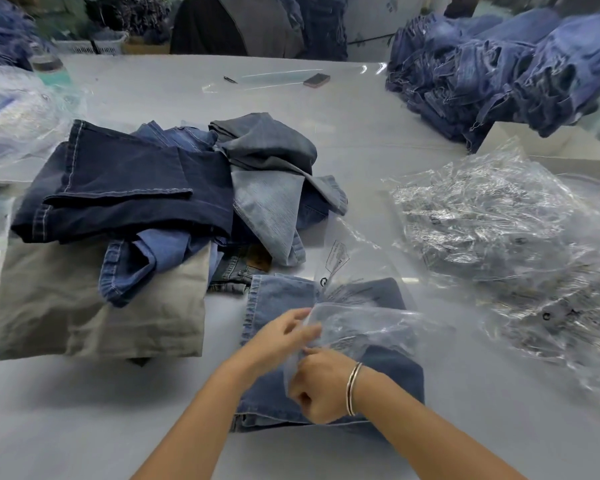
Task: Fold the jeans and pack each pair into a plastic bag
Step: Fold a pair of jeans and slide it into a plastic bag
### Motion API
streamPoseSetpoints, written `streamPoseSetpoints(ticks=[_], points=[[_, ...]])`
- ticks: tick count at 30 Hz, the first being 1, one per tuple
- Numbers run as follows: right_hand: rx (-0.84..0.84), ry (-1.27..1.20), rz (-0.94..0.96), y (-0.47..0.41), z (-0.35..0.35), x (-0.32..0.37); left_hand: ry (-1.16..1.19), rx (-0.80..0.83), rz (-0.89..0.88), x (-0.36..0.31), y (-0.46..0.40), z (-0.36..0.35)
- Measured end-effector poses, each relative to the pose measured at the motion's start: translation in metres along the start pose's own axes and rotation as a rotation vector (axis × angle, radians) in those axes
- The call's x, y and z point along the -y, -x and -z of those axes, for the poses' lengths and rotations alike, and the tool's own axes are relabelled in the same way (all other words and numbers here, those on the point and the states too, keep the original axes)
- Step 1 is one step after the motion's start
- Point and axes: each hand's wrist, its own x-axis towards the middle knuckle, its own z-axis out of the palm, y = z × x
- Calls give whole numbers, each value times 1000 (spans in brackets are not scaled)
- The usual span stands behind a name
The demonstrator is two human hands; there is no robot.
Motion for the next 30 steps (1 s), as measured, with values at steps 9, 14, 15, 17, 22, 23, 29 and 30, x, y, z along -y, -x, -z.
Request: streamPoseSetpoints(ticks=[9,14,15,17,22,23,29,30], points=[[-816,-103,-219,35,5,-14,295,-432,-201,-11,4,11],[-1010,-317,-672,53,6,-40,376,-504,-386,-42,12,28],[-971,-363,-712,56,7,-45,357,-511,-425,-47,12,31],[-909,-398,-772,61,10,-52,296,-480,-485,-54,12,36],[-787,-374,-872,59,20,-68,237,-418,-492,-65,14,33],[-731,-322,-898,57,22,-74,226,-423,-492,-65,13,33],[-1021,-355,-828,40,60,-84,124,-575,-708,-94,27,38],[-1168,-440,-715,37,71,-81,94,-631,-830,-106,34,41]])
